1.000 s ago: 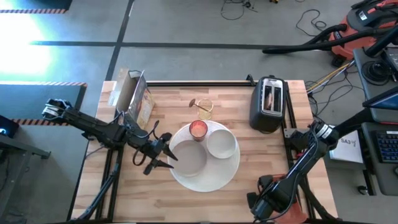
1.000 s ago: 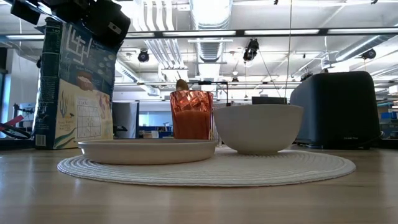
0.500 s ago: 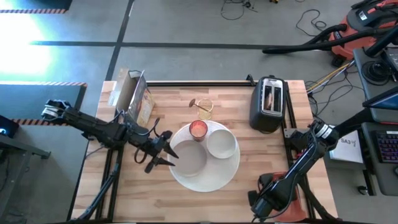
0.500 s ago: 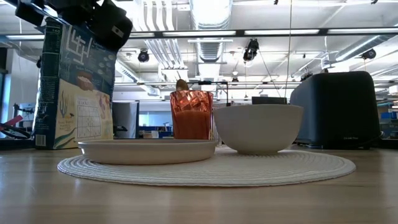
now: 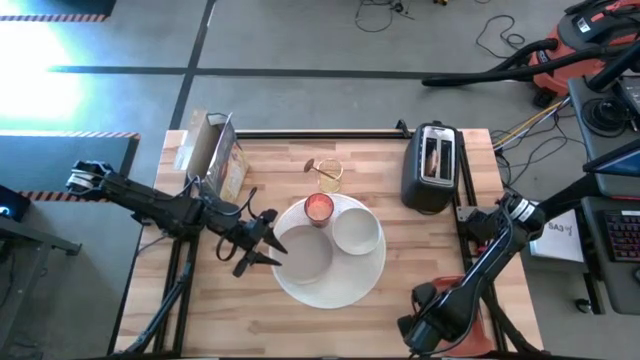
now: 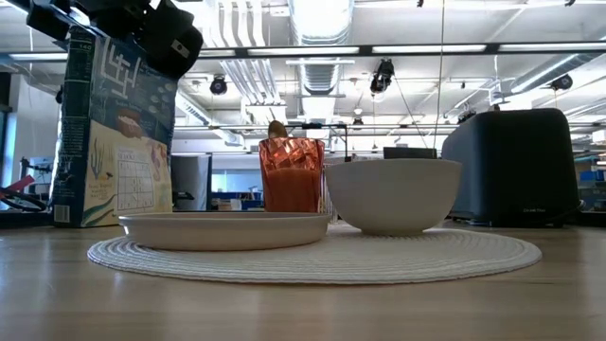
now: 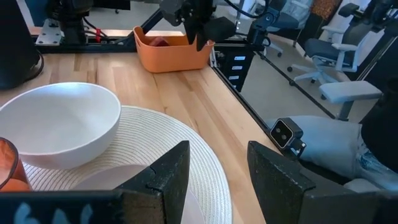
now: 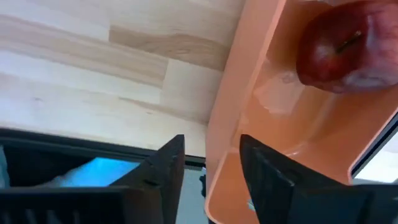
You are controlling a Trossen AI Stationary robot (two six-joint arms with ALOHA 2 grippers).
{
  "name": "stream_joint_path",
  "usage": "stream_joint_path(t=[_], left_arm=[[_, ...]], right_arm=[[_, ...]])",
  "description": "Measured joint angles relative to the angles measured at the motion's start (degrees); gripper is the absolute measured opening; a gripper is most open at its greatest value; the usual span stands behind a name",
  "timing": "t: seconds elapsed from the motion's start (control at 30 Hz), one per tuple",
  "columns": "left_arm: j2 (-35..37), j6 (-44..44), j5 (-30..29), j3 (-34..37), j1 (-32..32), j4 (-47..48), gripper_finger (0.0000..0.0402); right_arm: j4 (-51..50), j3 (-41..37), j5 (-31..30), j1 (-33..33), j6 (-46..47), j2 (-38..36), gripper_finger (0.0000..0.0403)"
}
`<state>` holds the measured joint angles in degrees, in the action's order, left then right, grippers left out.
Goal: Arrange a breakfast setting
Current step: Move the orange bin with the red apple to the bottom right of the table, then move the silverware cup with the spoon to the top right of the table
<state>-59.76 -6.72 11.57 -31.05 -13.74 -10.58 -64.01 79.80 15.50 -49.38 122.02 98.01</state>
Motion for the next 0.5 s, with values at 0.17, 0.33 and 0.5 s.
stream_joint_path(t=[0.17, 0.33, 0.5], left_arm=[[0.6, -2.5, 0.4, 0.0, 0.0, 0.1, 0.0146], [0.7, -4.4, 2.0, 0.0, 0.7, 0.0, 0.0146], [1.2, -4.8, 6.6, 0.0, 2.5, 0.7, 0.0146]], right_arm=[[-0.2, 1.9, 1.7, 0.7, -2.4, -0.6, 0.0163], [-0.5, 3.7, 3.8, 1.5, -2.7, -2.2, 0.0164], [-4.9, 4.2, 0.9, 1.8, -3.8, -2.4, 0.0164]])
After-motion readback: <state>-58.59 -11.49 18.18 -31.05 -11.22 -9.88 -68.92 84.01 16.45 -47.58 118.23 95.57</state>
